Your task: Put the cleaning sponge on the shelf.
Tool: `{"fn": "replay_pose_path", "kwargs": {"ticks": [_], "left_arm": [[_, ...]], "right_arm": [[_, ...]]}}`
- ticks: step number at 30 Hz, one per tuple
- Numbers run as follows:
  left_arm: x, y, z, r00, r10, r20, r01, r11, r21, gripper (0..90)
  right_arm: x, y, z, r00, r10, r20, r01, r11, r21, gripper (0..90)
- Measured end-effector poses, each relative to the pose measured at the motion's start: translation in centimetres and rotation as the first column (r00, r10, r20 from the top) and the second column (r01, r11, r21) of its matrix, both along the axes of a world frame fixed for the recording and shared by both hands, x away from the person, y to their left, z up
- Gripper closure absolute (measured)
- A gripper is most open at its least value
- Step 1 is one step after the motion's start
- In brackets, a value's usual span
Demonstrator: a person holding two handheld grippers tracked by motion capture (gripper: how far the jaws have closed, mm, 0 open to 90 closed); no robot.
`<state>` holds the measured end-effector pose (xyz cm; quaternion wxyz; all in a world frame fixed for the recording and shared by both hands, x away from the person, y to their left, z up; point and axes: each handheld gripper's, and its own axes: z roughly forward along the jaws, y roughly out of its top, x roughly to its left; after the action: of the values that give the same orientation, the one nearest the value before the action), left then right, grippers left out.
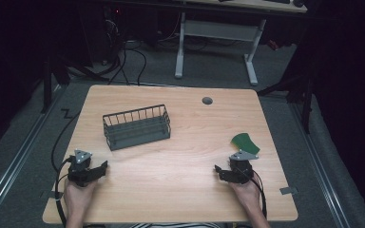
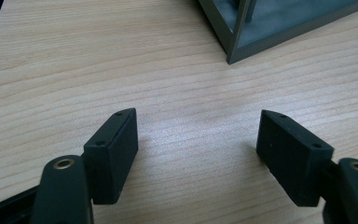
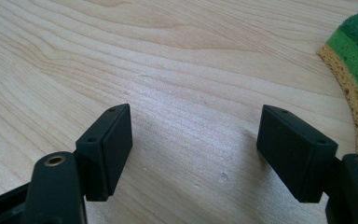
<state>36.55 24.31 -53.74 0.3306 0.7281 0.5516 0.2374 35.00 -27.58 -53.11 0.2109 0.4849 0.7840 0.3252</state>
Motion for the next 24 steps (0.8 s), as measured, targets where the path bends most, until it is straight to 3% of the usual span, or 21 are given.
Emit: {"fn": "replay_pose_path", "kwargs": {"ticks": [2, 5, 8, 9, 10, 13, 15, 19, 24], "left_arm": [[0.0, 0.0, 0.0, 1.0000, 0.002, -0.001, -0.002, 1.0000, -0.008, 29.8], [0.1, 0.4, 0.0, 1.0000, 0.007, 0.000, -0.007, 0.9990, -0.044, 30.9], [0.0, 0.8, 0.1, 0.9998, 0.013, 0.012, -0.012, 0.9972, -0.073, 31.8], [0.0, 0.9, 0.1, 0.9999, 0.013, 0.009, -0.013, 0.9969, -0.077, 32.5], [0.0, 0.9, 0.2, 0.9999, 0.014, 0.003, -0.014, 0.9973, -0.072, 33.1], [0.0, 0.9, 0.3, 1.0000, 0.009, 0.001, -0.009, 0.9975, -0.070, 33.6], [0.0, 0.8, 0.5, 0.9998, 0.004, 0.018, -0.003, 0.9962, -0.087, 35.0], [0.1, 0.5, 0.7, 0.9998, -0.003, 0.022, 0.005, 0.9969, -0.078, 36.9], [0.5, 0.1, 1.7, 0.9994, -0.031, 0.018, 0.032, 0.9977, -0.059, 37.8]], "right_arm": [[0.0, 0.1, 0.1, 1.0000, -0.004, -0.006, 0.004, 1.000, -0.001, 28.0], [0.0, 0.1, 0.2, 1.0000, -0.006, 0.000, 0.006, 1.000, -0.002, 39.8], [0.1, 0.1, 0.3, 0.9999, -0.011, 0.009, 0.011, 1.000, 0.002, 42.9], [0.2, 0.1, 0.4, 0.9998, -0.015, 0.012, 0.015, 1.000, 0.003, 43.5], [0.7, 0.0, 0.7, 0.9999, -0.012, 0.012, 0.012, 0.999, 0.039, 45.5], [1.0, 0.1, 1.0, 0.9998, -0.006, 0.021, 0.005, 0.999, 0.049, 47.1], [1.6, 0.4, 1.4, 0.9998, 0.022, 0.003, -0.022, 0.998, 0.059, 51.3], [2.2, 1.0, 2.1, 0.9987, 0.046, 0.021, -0.047, 0.996, 0.073, 55.1], [4.0, 3.4, 3.3, 0.9905, 0.132, 0.039, -0.135, 0.984, 0.117, 60.8]]}}
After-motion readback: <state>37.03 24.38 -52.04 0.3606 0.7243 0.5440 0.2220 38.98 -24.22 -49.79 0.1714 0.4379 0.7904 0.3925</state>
